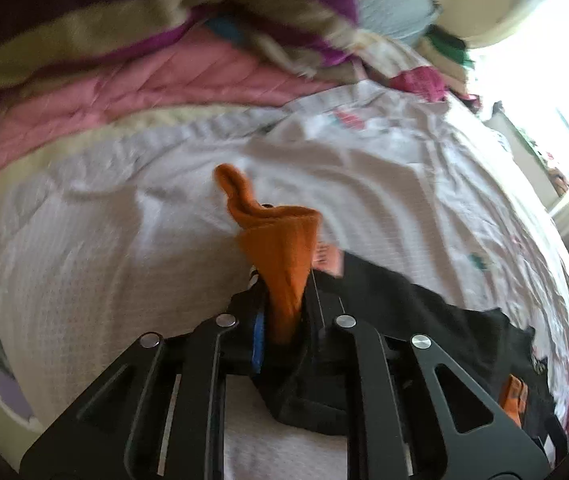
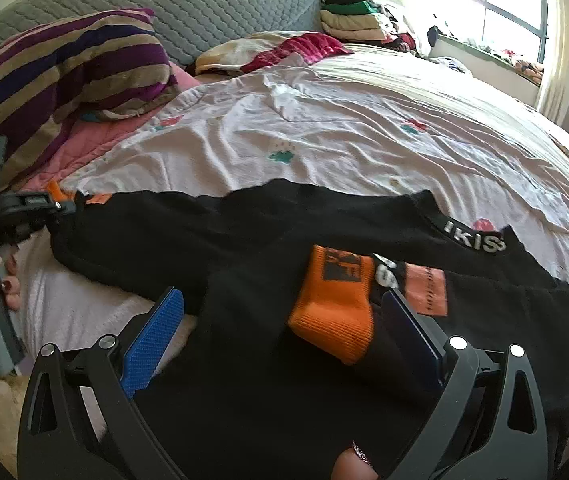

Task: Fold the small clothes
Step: 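Lift the cuff and carry the sleeve across the shirt with the left gripper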

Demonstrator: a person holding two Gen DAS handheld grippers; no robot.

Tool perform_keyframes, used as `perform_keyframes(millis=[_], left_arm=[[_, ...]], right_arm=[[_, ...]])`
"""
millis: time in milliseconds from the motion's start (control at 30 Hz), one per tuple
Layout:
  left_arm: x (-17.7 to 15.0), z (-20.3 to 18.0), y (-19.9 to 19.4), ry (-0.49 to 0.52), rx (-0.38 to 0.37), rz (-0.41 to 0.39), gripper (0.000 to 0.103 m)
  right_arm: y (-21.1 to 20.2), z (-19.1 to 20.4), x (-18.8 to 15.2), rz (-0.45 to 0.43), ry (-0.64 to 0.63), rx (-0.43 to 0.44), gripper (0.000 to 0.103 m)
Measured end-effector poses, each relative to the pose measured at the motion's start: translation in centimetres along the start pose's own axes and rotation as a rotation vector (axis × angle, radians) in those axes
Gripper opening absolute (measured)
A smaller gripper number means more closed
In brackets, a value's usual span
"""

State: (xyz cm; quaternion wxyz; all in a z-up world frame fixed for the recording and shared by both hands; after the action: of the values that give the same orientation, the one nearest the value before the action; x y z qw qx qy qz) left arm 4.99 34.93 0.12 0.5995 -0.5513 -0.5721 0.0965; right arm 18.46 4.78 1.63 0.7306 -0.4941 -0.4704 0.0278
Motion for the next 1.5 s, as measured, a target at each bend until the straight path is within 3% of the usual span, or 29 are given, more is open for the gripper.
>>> perform_keyframes(millis=[300, 700, 1100, 1500], left_arm=[[-0.9, -4.6, -3.5, 0.151, -0.106, -0.071, 0.007], [-2.9, -9.4, -5.5, 0.267, -0.214, -0.088, 0.006], [-6.5, -14.7, -6.8, 0.306, -0.483, 0.011, 0.006], [-8.8, -17.3, -7.0, 0.321, -0.582, 0.053, 0.006]], right_arm=[[-1.7, -3.2, -2.7, 0.01, -0.002, -0.074, 0.098], [-3.9, -7.2, -5.0, -0.011, 0.079, -0.106, 0.098], [-5.1, -9.3, -4.8, -0.052, 0.151, -0.104, 0.098], [-7.4, -13.3, -4.7, -0.098, 0.266, -0.143, 0.098]])
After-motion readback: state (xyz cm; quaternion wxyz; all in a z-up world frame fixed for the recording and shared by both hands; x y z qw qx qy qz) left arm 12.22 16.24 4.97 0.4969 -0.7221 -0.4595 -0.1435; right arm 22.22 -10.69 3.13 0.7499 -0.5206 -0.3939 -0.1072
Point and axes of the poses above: each gripper's, at about its wrist camera, not at the fingertips, and y roughly the way its jaws point, z to its left, x to its top, the point moved 2 cm from there along y, roughly the way its jaws point, and after that the axes turned 4 degrees about x, right-handed, at the moved point
